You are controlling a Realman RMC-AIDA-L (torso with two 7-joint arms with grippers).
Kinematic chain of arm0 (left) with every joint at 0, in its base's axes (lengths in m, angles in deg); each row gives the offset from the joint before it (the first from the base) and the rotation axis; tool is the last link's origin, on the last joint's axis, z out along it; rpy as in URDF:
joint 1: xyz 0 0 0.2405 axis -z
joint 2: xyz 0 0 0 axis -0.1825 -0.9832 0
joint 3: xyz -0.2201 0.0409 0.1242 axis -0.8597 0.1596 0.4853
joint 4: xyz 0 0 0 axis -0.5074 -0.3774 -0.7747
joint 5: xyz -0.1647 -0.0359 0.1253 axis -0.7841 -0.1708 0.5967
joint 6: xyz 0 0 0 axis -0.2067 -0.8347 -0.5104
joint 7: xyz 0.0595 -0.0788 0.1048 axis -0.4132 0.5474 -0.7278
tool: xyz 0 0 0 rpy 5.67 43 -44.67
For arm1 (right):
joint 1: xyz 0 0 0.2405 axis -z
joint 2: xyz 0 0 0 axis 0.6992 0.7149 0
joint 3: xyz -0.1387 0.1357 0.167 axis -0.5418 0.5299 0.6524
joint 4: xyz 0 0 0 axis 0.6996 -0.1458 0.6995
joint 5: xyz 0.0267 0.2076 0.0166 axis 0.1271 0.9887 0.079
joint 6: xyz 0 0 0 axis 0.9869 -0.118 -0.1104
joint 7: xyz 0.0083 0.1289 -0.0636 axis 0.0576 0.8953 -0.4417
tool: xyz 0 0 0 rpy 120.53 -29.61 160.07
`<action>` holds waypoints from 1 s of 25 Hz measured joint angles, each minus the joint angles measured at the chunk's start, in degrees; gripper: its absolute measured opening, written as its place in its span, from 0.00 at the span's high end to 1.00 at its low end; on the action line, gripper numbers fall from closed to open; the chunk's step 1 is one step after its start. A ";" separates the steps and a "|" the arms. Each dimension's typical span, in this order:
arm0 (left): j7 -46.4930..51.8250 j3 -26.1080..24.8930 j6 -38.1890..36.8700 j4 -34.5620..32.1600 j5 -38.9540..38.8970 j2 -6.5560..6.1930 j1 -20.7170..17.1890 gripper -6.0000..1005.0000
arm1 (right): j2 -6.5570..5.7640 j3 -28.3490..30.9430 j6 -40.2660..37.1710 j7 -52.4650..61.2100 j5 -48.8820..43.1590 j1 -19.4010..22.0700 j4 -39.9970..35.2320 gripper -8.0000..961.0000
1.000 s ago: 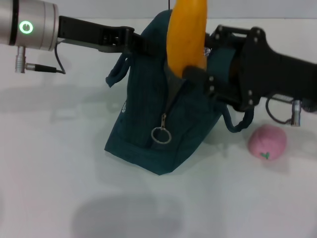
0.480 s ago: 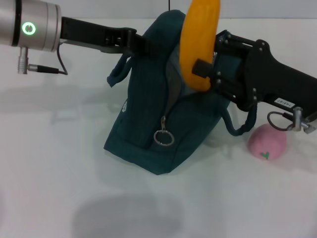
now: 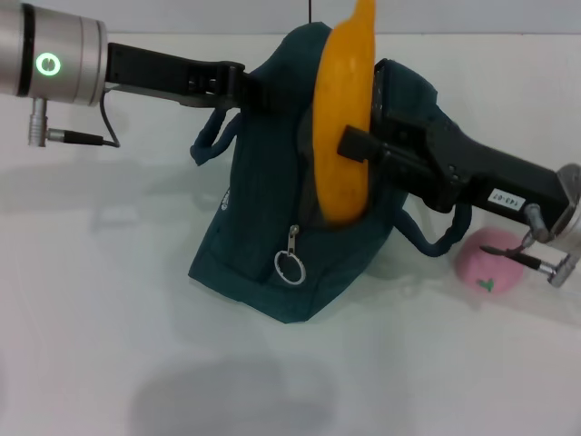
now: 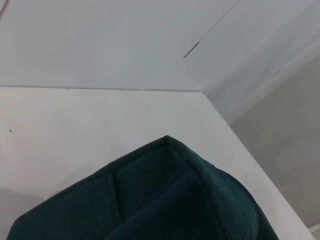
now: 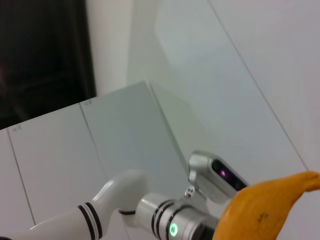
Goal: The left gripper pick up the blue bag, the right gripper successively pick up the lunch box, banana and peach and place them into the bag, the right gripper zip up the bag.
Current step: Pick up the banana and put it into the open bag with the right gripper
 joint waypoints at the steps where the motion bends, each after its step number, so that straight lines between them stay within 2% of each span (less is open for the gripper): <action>1: 0.00 0.00 -0.05 0.00 -0.06 0.00 -0.10 0.95 | 0.01 -0.21 0.62 1.18 0.00 0.44 -0.35 0.45; 7: 0.01 0.00 -0.18 -0.20 -0.34 -0.17 -0.75 0.95 | 0.00 -1.29 5.11 4.61 -0.37 2.27 -0.58 0.44; 15: 0.01 0.00 -0.21 -0.08 -0.44 -0.36 -0.64 0.95 | -0.10 -6.63 9.38 5.86 -0.43 1.80 -1.14 0.42; 25: 0.02 -0.05 -0.20 -0.09 -0.45 -0.54 -0.75 0.95 | -0.56 -6.62 10.20 6.03 -0.50 1.73 -1.23 0.39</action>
